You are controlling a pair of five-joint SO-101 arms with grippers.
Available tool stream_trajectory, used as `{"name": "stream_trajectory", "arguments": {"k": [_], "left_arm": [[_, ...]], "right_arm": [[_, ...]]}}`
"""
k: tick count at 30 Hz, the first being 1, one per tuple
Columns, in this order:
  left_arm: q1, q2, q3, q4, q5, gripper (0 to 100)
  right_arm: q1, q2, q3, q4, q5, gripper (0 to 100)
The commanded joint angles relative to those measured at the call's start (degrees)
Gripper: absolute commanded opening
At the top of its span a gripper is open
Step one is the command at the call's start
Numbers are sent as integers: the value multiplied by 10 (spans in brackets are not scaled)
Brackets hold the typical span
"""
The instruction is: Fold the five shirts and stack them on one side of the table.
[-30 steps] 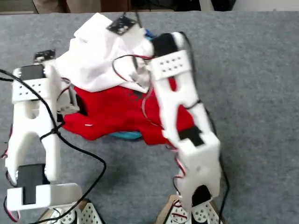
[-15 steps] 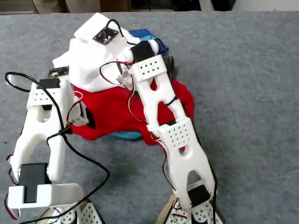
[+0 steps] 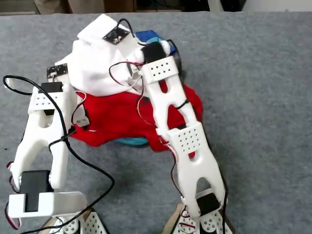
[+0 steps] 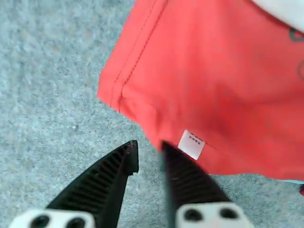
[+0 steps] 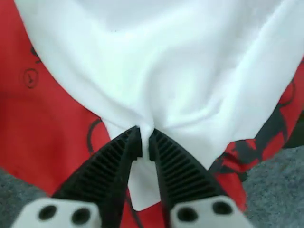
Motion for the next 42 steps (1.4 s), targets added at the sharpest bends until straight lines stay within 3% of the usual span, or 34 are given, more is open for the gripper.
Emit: {"name": "stream_trajectory", "arguments": {"k": [1, 11, 23, 30, 33, 37, 42], "left_arm": [[6, -7, -4, -5, 3, 24], [6, -7, -5, -5, 3, 18], [14, -7, -110, -1, 5, 23], [68, 2, -163, -23, 5, 269], [85, 20, -175, -54, 5, 294], [103, 67, -201, -91, 6, 297], [105, 144, -268, -133, 62, 349]], "right_arm": [[35, -51, -26, 13, -5, 5], [125, -258, -22, 13, -5, 5], [371, -352, -21, 13, -6, 5], [508, -302, -19, 7, -103, 5], [554, -276, -20, 4, -134, 5], [570, -245, -16, 4, -139, 5], [525, -158, -1, 8, -185, 5]]}}
